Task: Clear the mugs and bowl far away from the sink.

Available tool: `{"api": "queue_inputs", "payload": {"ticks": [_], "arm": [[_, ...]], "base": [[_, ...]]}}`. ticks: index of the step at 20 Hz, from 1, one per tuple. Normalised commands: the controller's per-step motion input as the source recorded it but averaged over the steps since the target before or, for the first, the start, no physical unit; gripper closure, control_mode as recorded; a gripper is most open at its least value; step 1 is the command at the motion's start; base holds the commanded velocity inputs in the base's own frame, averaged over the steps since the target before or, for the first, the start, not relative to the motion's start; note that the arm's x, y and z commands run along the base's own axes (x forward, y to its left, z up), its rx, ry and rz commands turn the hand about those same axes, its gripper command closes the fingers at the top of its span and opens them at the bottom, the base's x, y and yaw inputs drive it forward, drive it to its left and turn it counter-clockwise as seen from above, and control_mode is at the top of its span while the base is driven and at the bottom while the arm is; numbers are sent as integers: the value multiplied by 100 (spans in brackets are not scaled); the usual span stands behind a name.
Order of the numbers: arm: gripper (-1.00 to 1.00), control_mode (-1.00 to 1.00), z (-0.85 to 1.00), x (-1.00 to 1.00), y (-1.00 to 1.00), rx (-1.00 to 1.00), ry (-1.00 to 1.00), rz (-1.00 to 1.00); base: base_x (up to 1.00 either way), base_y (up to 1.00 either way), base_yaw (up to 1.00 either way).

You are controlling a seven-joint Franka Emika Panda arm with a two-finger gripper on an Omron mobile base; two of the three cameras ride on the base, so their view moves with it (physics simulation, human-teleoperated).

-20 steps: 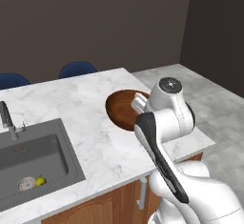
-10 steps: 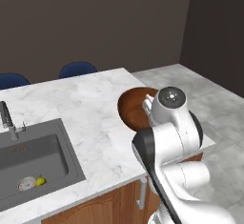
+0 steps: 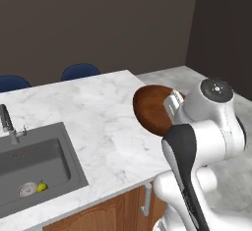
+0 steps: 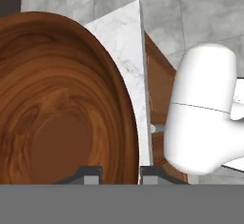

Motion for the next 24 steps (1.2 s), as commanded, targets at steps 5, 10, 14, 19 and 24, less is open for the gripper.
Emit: {"api": "queue_inputs", "payload": {"ticks": [5,10,14,19,24], "arm": [[100,-100,5,-12,-14,11,1,5],[100,-100,0,-3,-6,6,0,11],[100,100,0,0,0,0,0,0],[100,100,0,0,0,0,0,0],[100,100,0,0,0,0,0,0]], "base": [[0,0,0],[0,0,0],[-34,12,15],[-88,55,26],[-100,98,31]]}}
